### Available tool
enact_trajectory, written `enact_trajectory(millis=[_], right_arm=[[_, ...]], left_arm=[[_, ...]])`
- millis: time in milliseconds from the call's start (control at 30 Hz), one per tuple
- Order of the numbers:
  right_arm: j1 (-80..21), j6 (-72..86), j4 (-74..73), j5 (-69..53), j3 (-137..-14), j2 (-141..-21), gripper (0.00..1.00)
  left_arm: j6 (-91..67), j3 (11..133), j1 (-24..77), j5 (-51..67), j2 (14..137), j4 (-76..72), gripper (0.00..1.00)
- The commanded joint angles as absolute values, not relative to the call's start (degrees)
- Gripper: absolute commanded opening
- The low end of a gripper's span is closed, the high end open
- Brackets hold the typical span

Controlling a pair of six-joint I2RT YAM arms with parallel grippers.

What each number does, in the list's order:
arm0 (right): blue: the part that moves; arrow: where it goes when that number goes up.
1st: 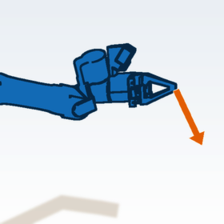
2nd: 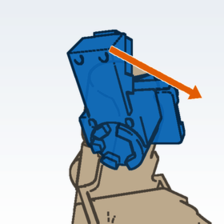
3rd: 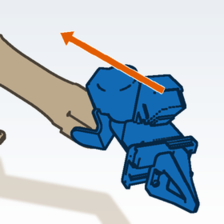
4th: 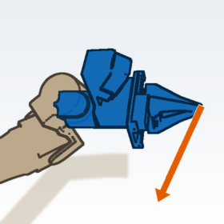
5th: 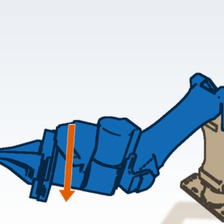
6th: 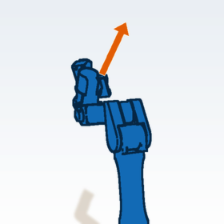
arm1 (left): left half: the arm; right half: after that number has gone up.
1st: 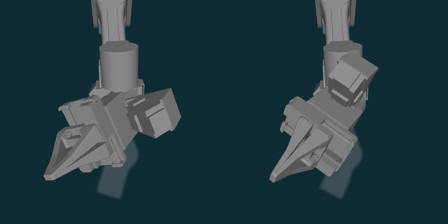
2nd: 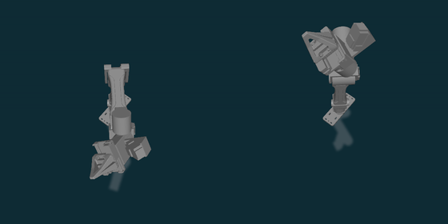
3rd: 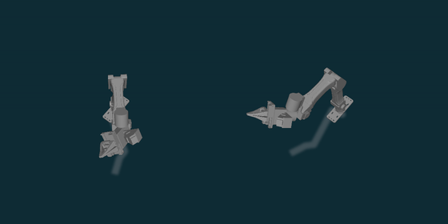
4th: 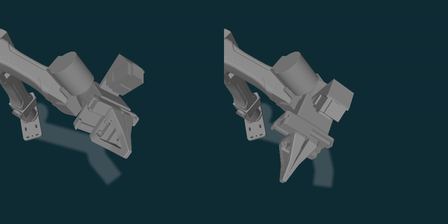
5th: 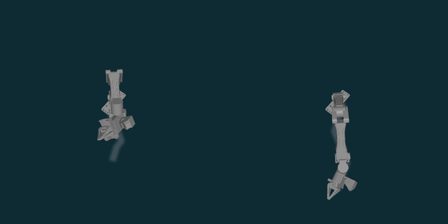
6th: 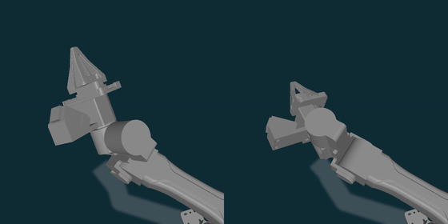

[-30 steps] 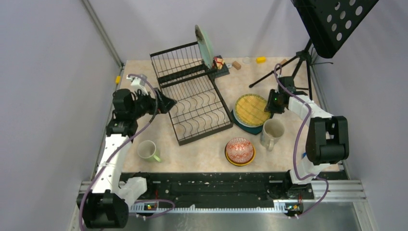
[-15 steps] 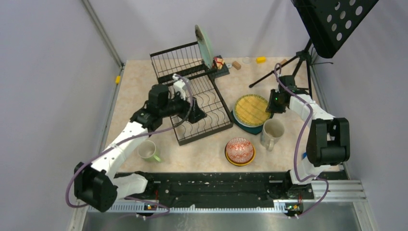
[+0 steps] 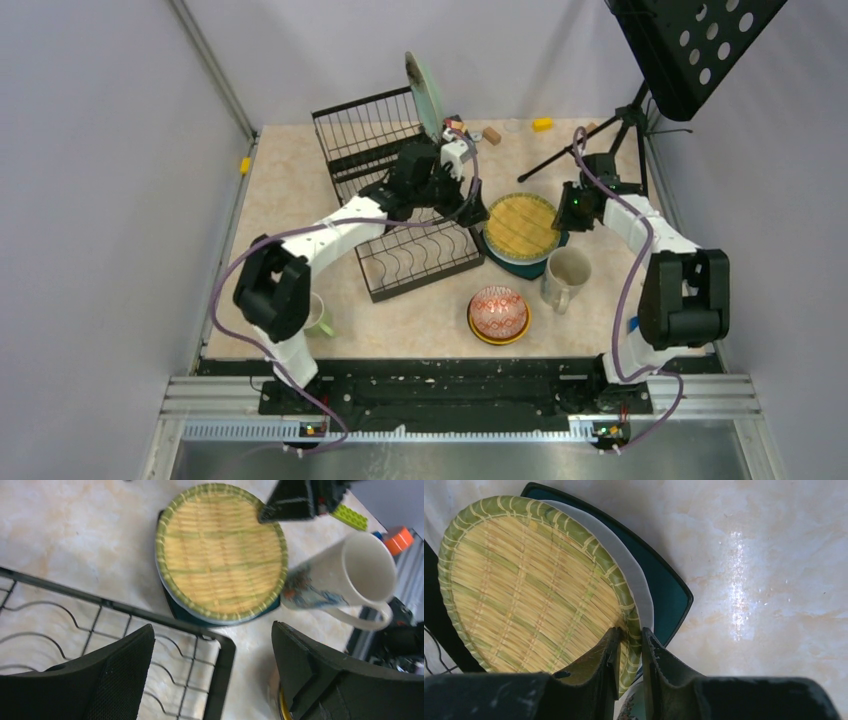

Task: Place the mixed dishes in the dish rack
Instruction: Pick up the plate at the center of the board.

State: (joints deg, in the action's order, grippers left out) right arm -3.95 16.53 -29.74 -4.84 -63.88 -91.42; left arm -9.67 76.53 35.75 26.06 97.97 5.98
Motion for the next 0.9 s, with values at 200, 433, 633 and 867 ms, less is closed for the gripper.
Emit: enact_trajectory(millis=[200,433,633,867], right_arm=[[-3.61,20.38,-25.62,-6.76,-63.69,-85.38,0.00],[-3.67,20.80,-25.69,-5.66,-61.70,-84.07,0.00],[-3.60,20.89,-25.50,-4.37,-60.65,-83.82,0.00],[-3.61,22.15,-23.70,-4.35,-58.83,-84.02,0.00]], left_arm=[[-6.98,96.04,38.10,13.90,114.74,12.24,0.91],[-7.74,108.17,38.12,14.83,125.10,19.68,0.91],[-9.04,115.91,38.03,18.32,131.48,24.41,0.91],[-10.22,115.35,37.82,22.82,132.92,23.96,0.88]])
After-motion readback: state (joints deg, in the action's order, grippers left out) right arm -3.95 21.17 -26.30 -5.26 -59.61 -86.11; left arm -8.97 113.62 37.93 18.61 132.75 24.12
